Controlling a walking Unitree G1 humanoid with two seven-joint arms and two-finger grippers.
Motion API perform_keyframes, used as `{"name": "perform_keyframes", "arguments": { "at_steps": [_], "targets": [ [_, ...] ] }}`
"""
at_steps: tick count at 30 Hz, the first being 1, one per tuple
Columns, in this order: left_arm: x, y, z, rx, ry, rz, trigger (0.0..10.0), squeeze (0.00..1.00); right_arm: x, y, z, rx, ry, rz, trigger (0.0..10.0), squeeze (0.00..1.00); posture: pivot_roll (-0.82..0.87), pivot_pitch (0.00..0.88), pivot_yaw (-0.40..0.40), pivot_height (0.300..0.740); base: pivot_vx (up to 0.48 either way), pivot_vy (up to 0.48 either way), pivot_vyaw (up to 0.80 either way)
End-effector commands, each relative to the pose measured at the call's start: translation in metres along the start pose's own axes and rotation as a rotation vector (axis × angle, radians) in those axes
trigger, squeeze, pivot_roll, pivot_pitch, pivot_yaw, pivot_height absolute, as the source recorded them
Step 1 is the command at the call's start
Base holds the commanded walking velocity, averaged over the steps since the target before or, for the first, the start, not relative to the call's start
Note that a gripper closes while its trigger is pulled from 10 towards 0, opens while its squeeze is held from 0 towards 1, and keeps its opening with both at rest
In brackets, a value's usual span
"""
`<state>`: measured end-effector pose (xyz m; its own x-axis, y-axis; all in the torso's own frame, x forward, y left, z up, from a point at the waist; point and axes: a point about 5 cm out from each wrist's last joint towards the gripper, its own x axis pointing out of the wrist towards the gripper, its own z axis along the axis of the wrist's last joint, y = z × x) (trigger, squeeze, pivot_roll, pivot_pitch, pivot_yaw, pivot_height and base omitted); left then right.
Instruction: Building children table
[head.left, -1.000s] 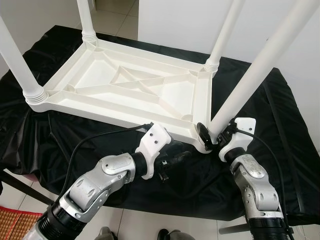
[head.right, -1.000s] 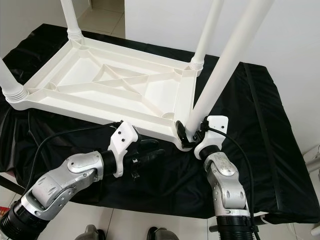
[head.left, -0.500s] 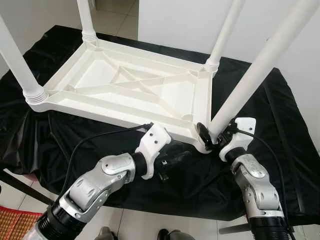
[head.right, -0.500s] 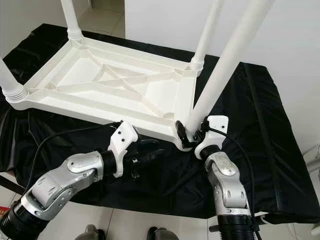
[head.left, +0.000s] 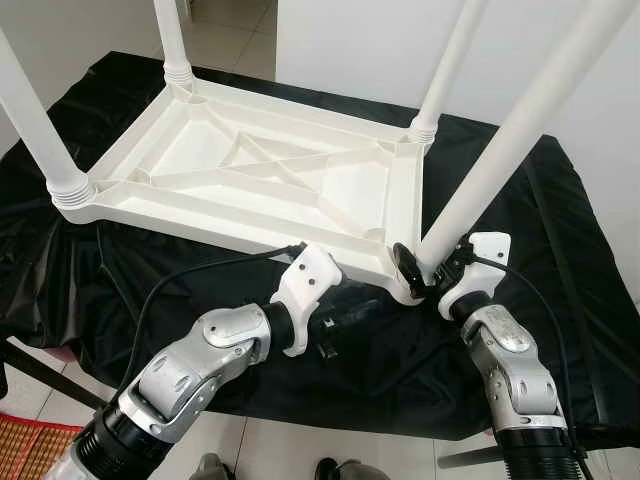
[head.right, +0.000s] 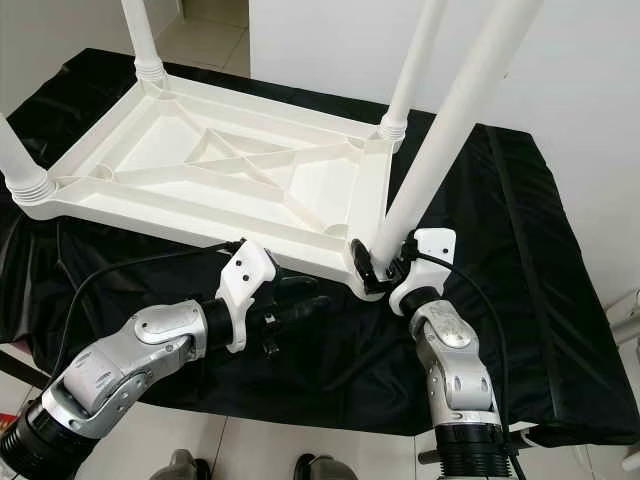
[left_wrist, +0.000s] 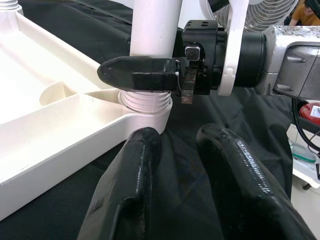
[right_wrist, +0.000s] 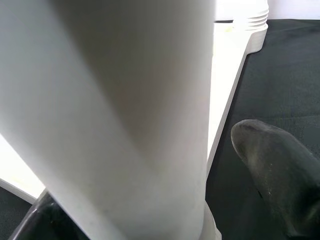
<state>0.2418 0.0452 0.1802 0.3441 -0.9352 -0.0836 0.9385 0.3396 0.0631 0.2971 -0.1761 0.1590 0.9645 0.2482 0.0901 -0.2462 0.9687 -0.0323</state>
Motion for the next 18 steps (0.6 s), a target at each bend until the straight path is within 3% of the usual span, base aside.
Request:
{"name": "perform_keyframes", "arguments": {
  "at_steps": [1,10,18],
  "targets": [
    [0.0001,-0.0058,0.0015,-0.001,-0.008,-0.098,10.0,0.0,-0.0001,-0.0069,0.0027,-0.006,-0.004,-0.02,10.0,0.0,0.09,0.149,-0.1,0.74,0.0,0.0,0.0],
    [0.0006,-0.0049,0.0019,-0.002,-0.011,-0.097,10.0,0.0,0.0024,-0.0145,0.0059,-0.039,-0.015,-0.059,10.0,0.0,0.08,0.142,-0.097,0.74,0.0,0.0,0.0],
    [0.0008,-0.002,0.0049,0.004,-0.018,-0.097,10.0,0.0,0.0028,-0.0115,0.007,-0.035,-0.027,0.014,10.0,0.0,0.07,0.147,-0.093,0.74,0.0,0.0,0.0]
  ]
}}
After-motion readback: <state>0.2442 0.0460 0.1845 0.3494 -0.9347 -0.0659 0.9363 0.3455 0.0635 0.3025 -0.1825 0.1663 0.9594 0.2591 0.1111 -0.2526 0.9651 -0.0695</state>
